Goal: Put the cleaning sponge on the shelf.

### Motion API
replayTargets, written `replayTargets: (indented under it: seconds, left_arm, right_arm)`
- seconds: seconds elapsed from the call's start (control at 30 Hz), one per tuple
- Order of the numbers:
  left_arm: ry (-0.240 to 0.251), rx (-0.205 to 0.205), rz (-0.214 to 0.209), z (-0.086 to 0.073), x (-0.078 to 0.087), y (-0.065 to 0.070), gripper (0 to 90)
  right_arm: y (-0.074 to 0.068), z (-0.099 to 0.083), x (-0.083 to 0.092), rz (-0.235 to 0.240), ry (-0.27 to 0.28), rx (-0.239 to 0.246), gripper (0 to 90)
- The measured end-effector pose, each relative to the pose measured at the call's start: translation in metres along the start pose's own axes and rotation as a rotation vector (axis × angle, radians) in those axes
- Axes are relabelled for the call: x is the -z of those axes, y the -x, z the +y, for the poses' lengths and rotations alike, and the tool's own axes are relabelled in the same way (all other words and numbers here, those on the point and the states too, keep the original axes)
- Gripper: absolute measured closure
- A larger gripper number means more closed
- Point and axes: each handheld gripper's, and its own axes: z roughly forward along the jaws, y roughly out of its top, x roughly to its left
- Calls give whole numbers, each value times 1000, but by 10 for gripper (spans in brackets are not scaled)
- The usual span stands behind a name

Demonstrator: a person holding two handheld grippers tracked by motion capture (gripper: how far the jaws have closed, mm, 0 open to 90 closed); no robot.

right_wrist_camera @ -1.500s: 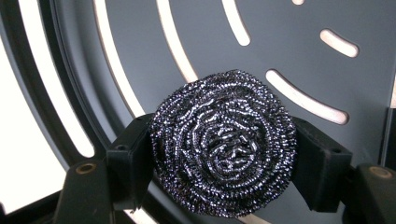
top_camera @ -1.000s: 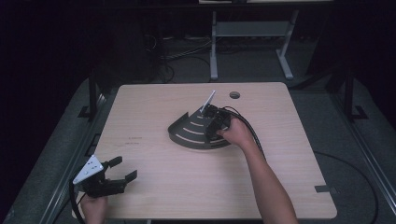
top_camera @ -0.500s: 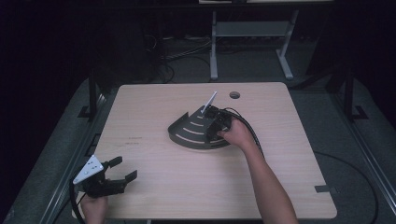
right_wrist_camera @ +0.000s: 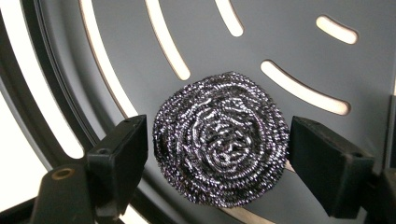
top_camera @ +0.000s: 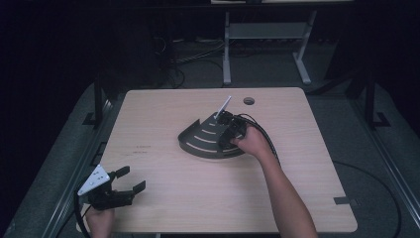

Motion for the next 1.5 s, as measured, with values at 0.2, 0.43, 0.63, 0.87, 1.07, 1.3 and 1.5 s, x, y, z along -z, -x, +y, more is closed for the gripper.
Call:
replayTargets:
  seconds: [0.2, 0.43, 0.63, 0.87, 1.07, 1.3, 1.5]
  left_arm:
    - [-3, 0, -1, 0, -1, 0, 137]
    - [-3, 0, 0, 0, -1, 0, 137]
    - [-1, 3, 2, 0, -1, 0, 137]
    - [-8, 0, 1, 0, -2, 0, 137]
    - [-9, -5, -1, 0, -3, 0, 137]
    - [-11, -4, -5, 0, -5, 0, 137]
    - [-13, -5, -8, 0, -5, 1, 137]
  right_arm:
    - [0, -1, 8, -1, 17, -3, 194]
    - [-1, -2, 15, -5, 36, 0, 193]
    - [-1, -4, 20, -3, 40, 3, 192]
    - [-2, -7, 29, -3, 62, 14, 192]
    - [-1, -13, 37, -10, 69, 17, 189]
    - [-2, -20, 46, -14, 75, 12, 186]
    - [-6, -24, 51, -17, 76, 22, 185]
